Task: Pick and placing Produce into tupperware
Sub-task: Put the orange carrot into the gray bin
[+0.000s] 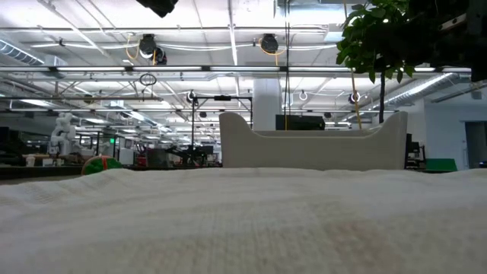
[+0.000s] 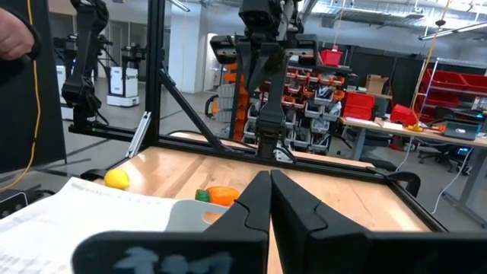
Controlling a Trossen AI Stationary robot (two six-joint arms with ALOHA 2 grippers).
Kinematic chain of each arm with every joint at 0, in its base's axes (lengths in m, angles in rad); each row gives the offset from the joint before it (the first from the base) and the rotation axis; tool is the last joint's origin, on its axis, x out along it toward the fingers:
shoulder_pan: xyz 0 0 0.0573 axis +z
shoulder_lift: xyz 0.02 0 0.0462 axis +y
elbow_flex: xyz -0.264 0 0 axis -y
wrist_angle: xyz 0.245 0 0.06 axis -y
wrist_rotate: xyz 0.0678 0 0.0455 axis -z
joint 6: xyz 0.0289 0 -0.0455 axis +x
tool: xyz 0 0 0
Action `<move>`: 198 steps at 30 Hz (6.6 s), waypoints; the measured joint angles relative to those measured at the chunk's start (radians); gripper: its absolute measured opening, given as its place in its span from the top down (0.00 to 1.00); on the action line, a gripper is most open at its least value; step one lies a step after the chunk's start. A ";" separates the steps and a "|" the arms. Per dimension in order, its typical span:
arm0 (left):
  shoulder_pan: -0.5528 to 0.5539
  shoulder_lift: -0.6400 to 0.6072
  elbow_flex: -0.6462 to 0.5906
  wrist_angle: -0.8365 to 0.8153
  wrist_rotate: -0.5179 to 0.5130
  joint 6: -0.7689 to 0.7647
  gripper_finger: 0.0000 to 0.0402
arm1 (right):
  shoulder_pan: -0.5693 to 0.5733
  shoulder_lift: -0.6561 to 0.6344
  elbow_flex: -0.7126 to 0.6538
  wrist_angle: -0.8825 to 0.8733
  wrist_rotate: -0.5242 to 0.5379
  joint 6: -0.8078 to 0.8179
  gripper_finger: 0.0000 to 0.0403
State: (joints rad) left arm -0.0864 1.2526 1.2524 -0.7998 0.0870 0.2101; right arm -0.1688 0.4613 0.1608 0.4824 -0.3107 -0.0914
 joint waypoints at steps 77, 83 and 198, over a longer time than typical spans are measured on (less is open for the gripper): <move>-0.097 0.201 0.053 -0.163 -0.035 -0.069 0.80 | 0.000 0.000 0.000 -0.005 0.000 0.027 1.00; -0.097 0.201 0.053 -0.150 -0.027 -0.082 0.61 | 0.000 0.000 0.000 -0.005 0.000 0.027 1.00; -0.194 0.365 -0.383 0.276 -0.054 0.226 0.60 | 0.000 0.033 0.000 0.007 0.001 0.050 1.00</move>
State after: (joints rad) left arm -0.2808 1.6173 0.8694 -0.5234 0.0334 0.4360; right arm -0.1686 0.4942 0.1608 0.4896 -0.3099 -0.0416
